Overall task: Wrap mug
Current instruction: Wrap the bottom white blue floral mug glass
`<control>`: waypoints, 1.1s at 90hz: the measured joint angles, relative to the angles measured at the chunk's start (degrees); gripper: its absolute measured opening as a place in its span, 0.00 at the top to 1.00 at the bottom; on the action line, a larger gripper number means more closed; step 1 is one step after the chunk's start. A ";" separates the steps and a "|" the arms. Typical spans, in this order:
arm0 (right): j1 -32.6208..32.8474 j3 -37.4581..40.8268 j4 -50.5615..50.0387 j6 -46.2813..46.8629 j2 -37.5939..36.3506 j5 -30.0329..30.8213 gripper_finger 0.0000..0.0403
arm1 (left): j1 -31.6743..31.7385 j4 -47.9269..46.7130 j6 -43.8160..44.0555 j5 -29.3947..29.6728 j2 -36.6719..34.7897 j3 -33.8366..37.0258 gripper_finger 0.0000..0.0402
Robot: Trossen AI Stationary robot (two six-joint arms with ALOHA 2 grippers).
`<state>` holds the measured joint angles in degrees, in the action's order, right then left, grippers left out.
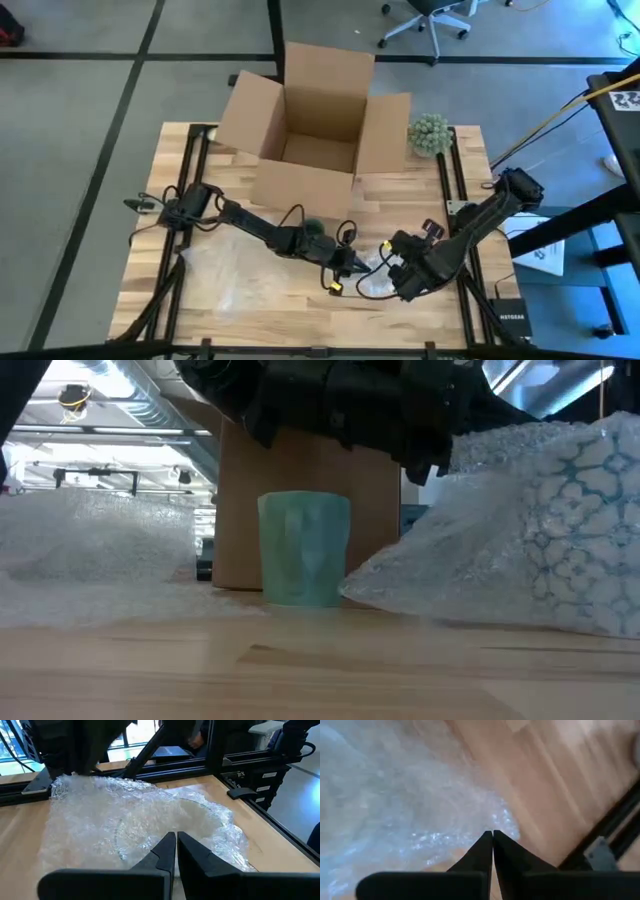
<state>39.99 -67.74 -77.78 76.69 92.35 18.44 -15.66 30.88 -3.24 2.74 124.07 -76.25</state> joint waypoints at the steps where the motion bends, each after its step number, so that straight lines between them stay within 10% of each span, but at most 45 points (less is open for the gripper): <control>1: 0.00 0.38 0.62 0.00 0.00 0.00 1.00 | 0.00 0.01 -0.01 0.00 0.00 0.00 1.00; 41: 1.57 -2.35 27.16 -13.96 -0.08 2.82 1.00 | 0.00 -0.04 0.01 0.00 0.00 0.00 1.00; 72: -4.09 7.57 41.47 -14.22 1.74 -6.95 1.00 | 0.00 0.04 0.23 0.04 0.00 -0.04 1.00; 99: -6.27 4.95 37.14 -15.68 0.84 -13.84 1.00 | 0.00 0.05 -0.07 0.00 0.00 -0.04 1.00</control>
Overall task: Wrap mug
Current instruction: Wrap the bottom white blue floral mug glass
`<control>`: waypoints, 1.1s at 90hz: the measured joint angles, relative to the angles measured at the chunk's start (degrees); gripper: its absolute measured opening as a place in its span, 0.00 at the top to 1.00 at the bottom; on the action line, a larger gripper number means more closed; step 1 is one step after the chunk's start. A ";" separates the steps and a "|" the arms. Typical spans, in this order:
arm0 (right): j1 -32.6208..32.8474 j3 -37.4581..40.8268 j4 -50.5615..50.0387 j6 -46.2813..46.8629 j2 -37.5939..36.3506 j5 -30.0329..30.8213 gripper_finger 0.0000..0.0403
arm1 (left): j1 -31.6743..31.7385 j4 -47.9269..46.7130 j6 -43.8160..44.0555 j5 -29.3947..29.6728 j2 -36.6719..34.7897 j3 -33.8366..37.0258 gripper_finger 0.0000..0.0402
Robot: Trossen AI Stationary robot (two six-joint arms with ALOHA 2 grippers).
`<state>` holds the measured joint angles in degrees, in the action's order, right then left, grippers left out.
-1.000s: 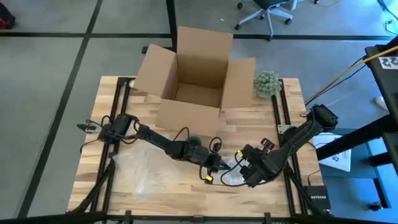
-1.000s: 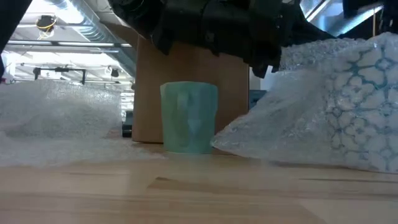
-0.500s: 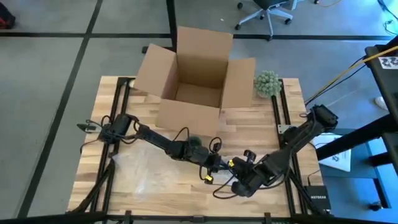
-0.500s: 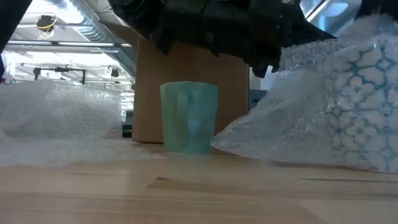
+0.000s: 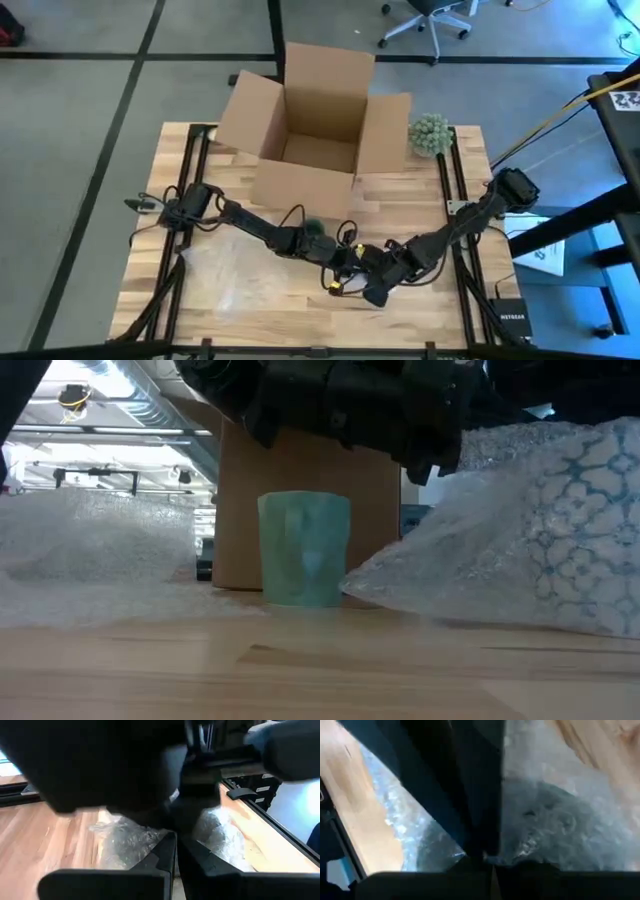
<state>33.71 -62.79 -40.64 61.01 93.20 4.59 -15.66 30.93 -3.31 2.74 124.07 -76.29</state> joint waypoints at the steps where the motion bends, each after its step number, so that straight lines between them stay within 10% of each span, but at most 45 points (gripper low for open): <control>1: 0.03 -0.35 -0.26 -0.05 -0.15 -0.14 1.00 | 0.00 -0.01 0.00 0.00 0.00 0.00 1.00; 44: 1.18 -12.51 -19.76 -0.09 -2.32 2.32 1.00 | 0.00 -0.07 -0.07 0.00 0.00 0.04 1.00; 62: 1.14 -10.49 -15.10 -0.01 -1.84 12.18 1.00 | 0.00 -0.06 -0.07 0.01 0.00 0.04 1.00; 99: 0.93 0.50 -0.28 1.47 2.87 2.91 1.00 | 0.00 0.14 -0.09 0.04 0.07 -0.02 1.00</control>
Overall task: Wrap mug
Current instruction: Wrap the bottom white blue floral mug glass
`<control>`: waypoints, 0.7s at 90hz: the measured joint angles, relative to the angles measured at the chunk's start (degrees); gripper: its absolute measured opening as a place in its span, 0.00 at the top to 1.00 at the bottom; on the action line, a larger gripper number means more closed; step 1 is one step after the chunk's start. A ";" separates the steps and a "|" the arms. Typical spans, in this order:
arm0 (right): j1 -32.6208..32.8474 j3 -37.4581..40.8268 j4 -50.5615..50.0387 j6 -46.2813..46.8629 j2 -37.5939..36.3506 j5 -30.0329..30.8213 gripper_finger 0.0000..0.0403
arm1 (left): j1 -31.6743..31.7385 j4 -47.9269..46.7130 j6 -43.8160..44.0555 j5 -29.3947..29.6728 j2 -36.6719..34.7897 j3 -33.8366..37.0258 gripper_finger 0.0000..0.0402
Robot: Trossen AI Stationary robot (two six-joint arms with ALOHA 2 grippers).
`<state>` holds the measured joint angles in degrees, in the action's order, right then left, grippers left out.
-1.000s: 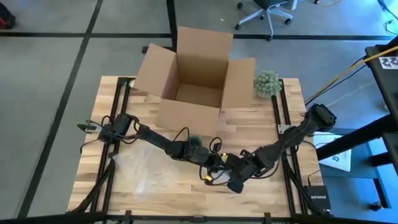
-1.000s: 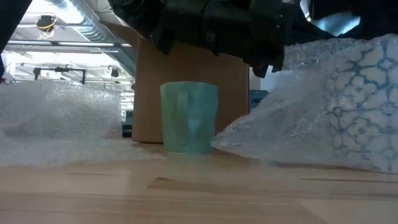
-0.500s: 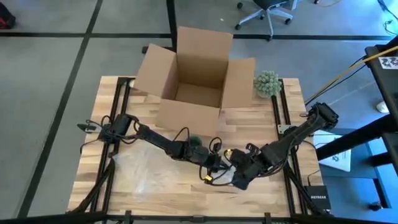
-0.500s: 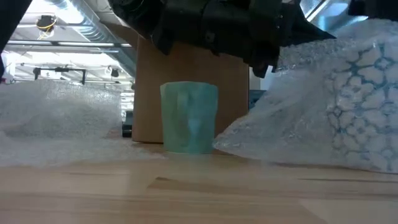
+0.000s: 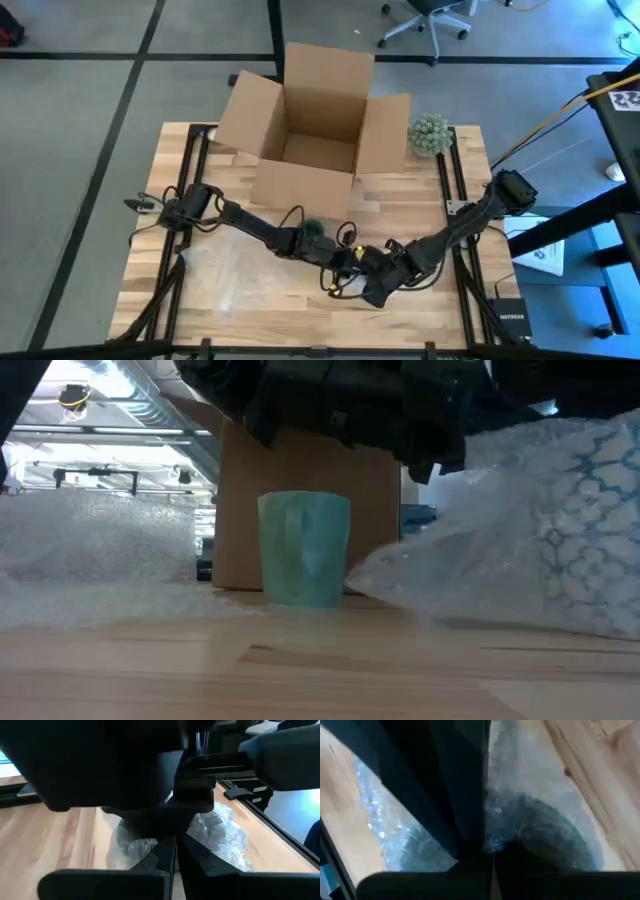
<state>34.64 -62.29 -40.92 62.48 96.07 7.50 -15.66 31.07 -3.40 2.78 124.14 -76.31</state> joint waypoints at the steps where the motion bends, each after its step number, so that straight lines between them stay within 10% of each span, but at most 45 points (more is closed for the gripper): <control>1: -0.10 -0.19 -0.24 -0.11 0.03 -0.04 1.00 | 0.00 0.00 0.00 0.02 0.00 0.00 1.00; 42: 0.36 -17.91 -19.86 -4.33 -3.09 -0.30 1.00 | 0.00 -0.14 0.00 -0.04 -0.04 0.07 1.00; 63: 0.21 -14.98 -11.07 -4.17 -2.42 -1.40 1.00 | 0.00 -0.16 0.00 -0.01 -0.04 0.07 1.00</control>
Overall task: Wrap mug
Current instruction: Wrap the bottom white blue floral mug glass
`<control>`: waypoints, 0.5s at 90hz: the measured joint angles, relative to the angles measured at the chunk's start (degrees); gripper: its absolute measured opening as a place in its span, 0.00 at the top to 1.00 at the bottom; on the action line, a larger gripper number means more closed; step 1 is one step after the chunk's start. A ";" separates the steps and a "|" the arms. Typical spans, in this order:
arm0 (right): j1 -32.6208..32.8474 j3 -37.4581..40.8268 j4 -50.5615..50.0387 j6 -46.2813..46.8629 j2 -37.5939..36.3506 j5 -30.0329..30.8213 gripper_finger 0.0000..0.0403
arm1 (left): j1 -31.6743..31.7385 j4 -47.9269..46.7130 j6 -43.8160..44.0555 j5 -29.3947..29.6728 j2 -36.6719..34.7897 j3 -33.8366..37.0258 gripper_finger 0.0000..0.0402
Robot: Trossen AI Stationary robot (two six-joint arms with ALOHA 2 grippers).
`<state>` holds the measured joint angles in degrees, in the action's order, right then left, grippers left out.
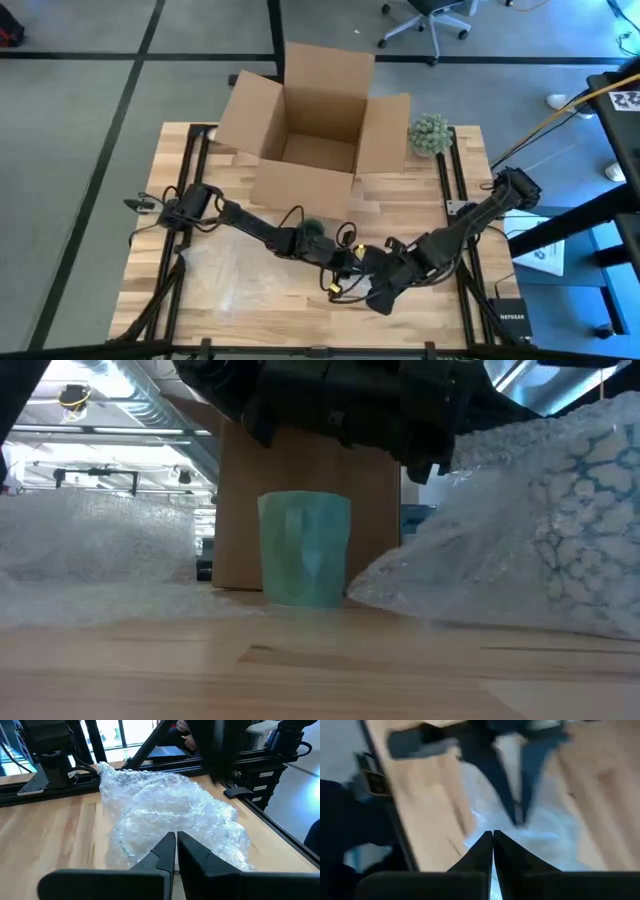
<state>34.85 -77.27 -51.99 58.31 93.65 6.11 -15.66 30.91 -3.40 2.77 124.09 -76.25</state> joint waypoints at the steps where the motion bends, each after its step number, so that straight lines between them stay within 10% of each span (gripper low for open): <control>1: 0.00 0.42 -0.05 0.18 0.19 -0.17 1.00 | 0.00 0.01 0.00 0.00 0.00 0.00 1.00; 45: -0.79 11.51 8.36 2.96 3.93 -2.80 1.00 | 0.00 0.19 0.00 -0.02 0.02 -0.03 1.00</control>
<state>34.06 -65.76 -43.63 61.27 97.58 3.31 -15.66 31.10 -3.40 2.74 124.11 -76.28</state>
